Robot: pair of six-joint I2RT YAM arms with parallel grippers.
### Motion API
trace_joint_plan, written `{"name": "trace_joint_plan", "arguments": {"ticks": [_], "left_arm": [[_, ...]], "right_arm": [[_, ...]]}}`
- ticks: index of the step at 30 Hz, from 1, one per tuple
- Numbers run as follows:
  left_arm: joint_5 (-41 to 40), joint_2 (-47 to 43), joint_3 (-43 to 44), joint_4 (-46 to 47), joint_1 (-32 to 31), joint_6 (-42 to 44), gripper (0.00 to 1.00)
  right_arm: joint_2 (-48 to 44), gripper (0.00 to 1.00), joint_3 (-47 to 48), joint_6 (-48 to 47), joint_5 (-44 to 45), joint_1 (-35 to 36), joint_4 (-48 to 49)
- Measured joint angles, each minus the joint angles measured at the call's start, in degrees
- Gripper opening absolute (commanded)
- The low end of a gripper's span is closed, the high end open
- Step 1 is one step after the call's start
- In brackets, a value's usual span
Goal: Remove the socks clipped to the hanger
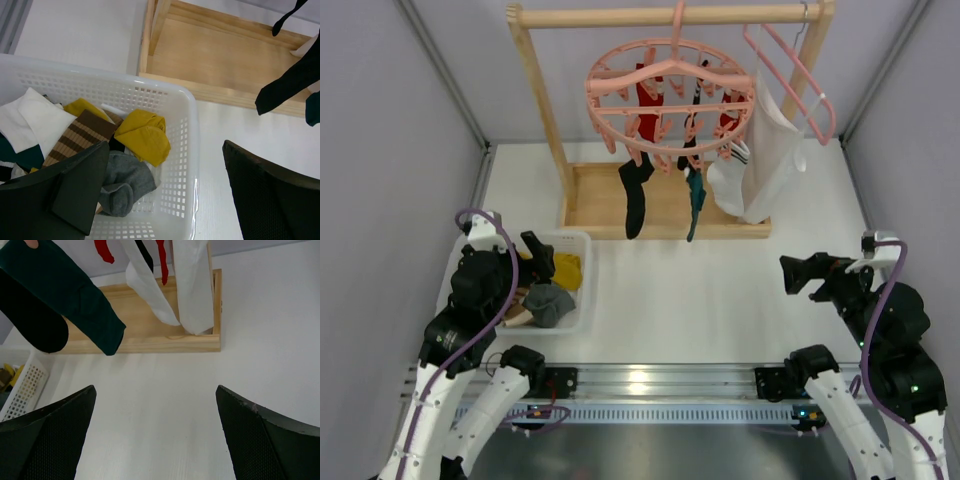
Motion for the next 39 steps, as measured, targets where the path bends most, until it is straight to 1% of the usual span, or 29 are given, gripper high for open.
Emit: {"name": "trace_joint_plan", "arguments": {"ticks": [5,9,12,13,15,17,20,23,24,27,28,29,33,35,37,38,39], "left_arm": [[0.0,0.0,0.0,0.0,0.0,0.0,0.98],[-0.1,0.0,0.0,0.0,0.0,-0.2,0.98],[-0.6,0.2,-0.2,0.0,0.0,-0.2,0.98],[-0.8,0.4,-0.3,0.0,0.0,-0.2,0.98],[-0.9,0.9,-0.6,0.0,0.0,-0.2,0.98],[-0.9,1.4,-0.7,0.0,0.0,-0.2,0.98],[-0.8,1.4,-0.8,0.0,0.0,-0.2,0.98],[-0.8,1.4,-0.8,0.0,0.0,-0.2,0.98],[-0.8,1.4,-0.8,0.0,0.0,-0.2,0.98],[-0.8,1.4,-0.9,0.0,0.0,-0.2,0.98],[-0.8,1.4,-0.9,0.0,0.0,-0.2,0.98],[-0.8,1.4,-0.9,0.0,0.0,-0.2,0.98],[-0.8,1.4,-0.9,0.0,0.0,-0.2,0.98],[-0.8,1.4,-0.9,0.0,0.0,-0.2,0.98],[-0.8,1.4,-0.9,0.0,0.0,-0.2,0.98],[-0.8,1.4,-0.9,0.0,0.0,-0.2,0.98],[-0.8,1.4,-0.9,0.0,0.0,-0.2,0.98]], "right_arm": [[0.3,1.0,-0.8,0.5,-0.5,0.0,0.7],[0.7,0.99,-3.7,1.6,-1.1,0.0,4.2],[0.9,0.99,-7.9,3.0,-5.9,0.0,9.7],[1.4,1.0,-9.5,4.0,-8.8,0.0,12.4],[4.2,0.99,-12.1,5.9,-14.2,0.0,18.1],[9.6,0.99,-13.6,7.6,-18.0,0.2,23.9],[17.1,0.99,-14.3,8.4,-18.3,4.0,30.1],[23.8,0.99,-14.2,7.2,-13.5,12.9,35.0],[25.8,0.98,-14.1,6.4,-10.3,16.7,36.2],[32.3,0.92,-13.1,3.8,-0.1,25.7,39.7],[34.0,0.88,-12.8,3.2,2.2,27.0,41.0],[35.8,0.86,-12.7,2.4,4.8,28.4,42.7],[44.4,0.85,-11.1,-1.3,13.0,29.7,48.9],[48.7,0.8,-10.1,-3.2,15.8,29.7,51.7],[52.9,0.75,-9.9,-4.9,18.1,29.7,55.1],[54.6,0.67,-10.0,-5.7,19.1,29.7,56.8],[55.9,0.63,-10.1,-6.3,19.7,29.7,58.3]]}}
